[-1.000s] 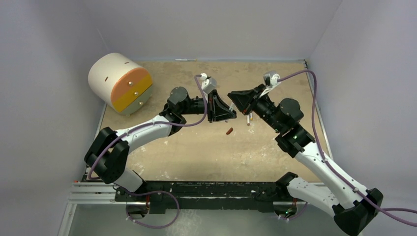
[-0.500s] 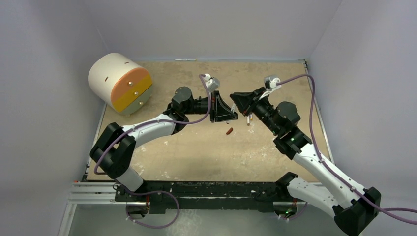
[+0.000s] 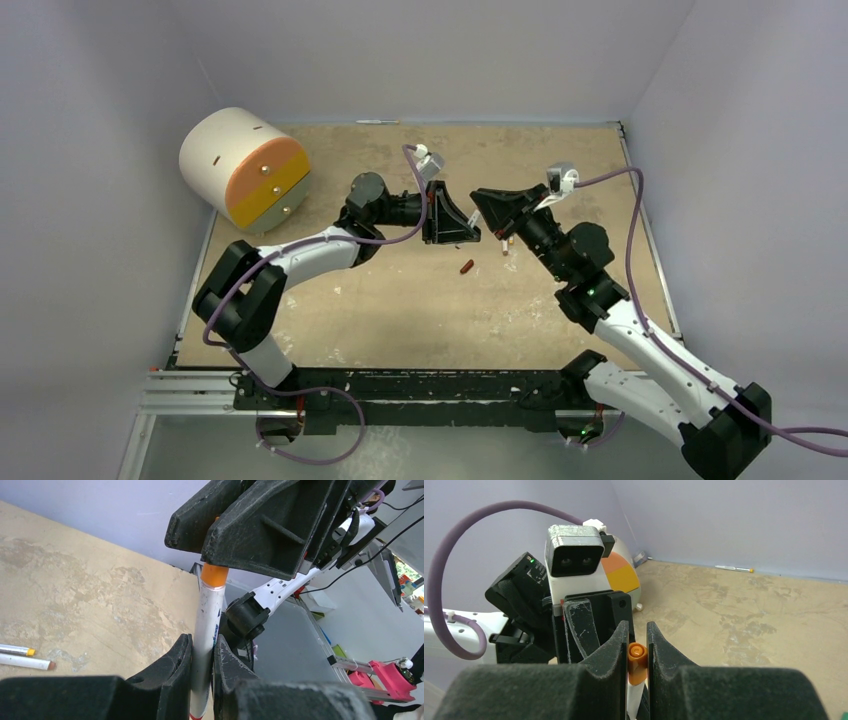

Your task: Insert the pens into the pen caps

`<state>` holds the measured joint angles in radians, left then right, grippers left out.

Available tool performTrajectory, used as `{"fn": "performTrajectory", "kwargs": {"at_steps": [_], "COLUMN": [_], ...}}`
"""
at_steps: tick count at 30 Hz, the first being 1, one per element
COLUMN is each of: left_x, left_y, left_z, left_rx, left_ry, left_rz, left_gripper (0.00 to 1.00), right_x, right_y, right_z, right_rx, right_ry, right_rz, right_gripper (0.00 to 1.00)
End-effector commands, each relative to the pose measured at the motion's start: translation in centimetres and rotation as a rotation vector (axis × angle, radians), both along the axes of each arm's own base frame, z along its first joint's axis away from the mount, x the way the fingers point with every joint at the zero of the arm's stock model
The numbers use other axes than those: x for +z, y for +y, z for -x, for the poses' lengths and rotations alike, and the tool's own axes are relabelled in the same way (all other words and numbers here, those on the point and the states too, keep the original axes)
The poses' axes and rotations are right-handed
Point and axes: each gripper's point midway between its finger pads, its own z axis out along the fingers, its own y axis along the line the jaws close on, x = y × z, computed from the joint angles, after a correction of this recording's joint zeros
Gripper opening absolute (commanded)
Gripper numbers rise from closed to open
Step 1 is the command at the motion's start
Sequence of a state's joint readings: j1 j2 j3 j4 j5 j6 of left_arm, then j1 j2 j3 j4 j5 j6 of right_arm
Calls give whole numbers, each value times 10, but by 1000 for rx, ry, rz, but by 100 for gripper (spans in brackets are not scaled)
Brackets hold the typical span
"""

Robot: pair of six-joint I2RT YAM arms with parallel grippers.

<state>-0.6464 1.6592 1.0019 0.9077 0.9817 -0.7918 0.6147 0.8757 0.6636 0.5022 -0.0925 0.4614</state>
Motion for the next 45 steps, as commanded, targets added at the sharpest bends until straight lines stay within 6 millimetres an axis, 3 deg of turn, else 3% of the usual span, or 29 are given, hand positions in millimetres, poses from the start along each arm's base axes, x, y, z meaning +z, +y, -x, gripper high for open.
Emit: {"fn": "performTrajectory", "kwargs": {"at_steps": [1, 7, 17, 29, 36, 45], "left_x": [167, 162, 171, 188, 200, 215], "left_y": [54, 48, 50, 50, 64, 76], "left_z": [-97, -103, -111, -125, -129, -129], "left_rx": [521, 555, 602, 650, 645, 635], "left_ry": [-234, -266, -321, -380, -385, -393], "left_rz": [451, 407, 403, 363, 400, 446], "left_gripper": [0, 0, 0, 0, 0, 0], "right_x": [-130, -134, -146, -176, -200, -210], "right_y": [41, 51, 66, 64, 58, 56], "right_z": [92, 99, 116, 126, 132, 136], "right_rx": [447, 487, 534, 475, 446, 455], "right_ry": [435, 468, 529, 619, 673, 679], "right_rz": [204, 166, 142, 262, 326, 327], "right_gripper": [0, 0, 0, 0, 0, 0]}}
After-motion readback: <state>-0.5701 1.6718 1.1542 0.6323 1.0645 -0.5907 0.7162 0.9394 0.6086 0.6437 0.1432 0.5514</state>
